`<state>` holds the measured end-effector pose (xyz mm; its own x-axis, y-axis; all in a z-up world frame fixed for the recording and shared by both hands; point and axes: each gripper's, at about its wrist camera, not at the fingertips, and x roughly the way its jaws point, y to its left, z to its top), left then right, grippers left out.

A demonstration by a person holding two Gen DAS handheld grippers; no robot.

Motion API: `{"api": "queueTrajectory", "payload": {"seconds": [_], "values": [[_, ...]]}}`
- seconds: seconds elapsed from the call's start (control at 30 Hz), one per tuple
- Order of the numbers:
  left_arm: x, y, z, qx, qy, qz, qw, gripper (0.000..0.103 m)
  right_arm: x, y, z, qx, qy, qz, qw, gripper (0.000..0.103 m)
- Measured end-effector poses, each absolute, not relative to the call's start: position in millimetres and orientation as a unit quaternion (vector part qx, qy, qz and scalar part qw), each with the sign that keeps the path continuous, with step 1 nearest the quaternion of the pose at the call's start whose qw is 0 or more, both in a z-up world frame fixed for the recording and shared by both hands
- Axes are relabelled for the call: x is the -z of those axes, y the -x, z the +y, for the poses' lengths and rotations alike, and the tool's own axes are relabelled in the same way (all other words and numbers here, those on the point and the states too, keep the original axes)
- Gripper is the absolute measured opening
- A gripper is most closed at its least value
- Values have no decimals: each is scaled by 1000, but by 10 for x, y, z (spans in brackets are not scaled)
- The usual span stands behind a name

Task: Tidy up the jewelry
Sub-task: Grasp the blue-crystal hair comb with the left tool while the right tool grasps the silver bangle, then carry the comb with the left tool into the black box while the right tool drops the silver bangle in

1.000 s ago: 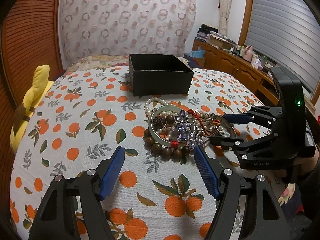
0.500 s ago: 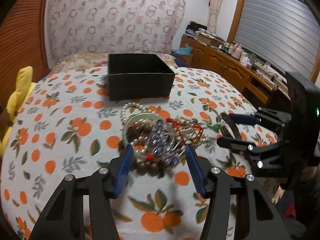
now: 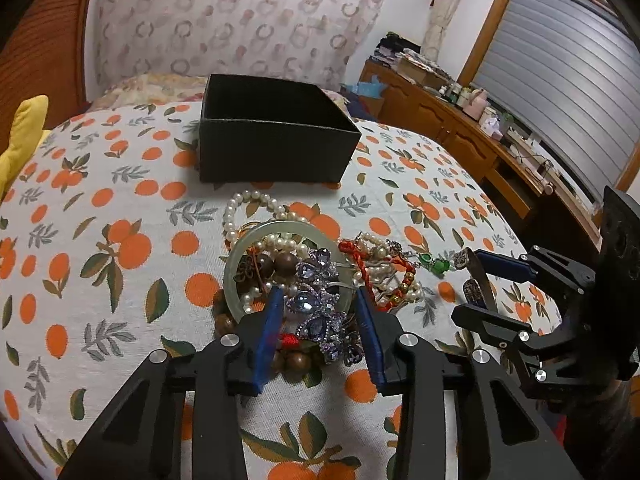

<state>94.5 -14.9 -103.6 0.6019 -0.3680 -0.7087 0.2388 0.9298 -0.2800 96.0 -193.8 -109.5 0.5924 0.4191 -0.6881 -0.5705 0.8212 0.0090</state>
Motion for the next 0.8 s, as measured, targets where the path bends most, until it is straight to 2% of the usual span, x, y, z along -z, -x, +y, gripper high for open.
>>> {"api": "queueTrajectory", "payload": {"seconds": [0.03,0.2,0.57,0.8], "values": [[1042,-955,-149,169,78,414,891,28,1097,-962,-1939,-280,106,355,886,63],[1025,-949,-139,166,72,409,895,28,1106,-959,-1947,-278,105,355,886,63],[642,-817,-123,107,-24,363,925,27,1105,-967,-1979,-272,104,355,888,63],[529,-800,-2,89,-25,353,931,27,1081,-974,-1968,-271,106,352,890,63]]}}
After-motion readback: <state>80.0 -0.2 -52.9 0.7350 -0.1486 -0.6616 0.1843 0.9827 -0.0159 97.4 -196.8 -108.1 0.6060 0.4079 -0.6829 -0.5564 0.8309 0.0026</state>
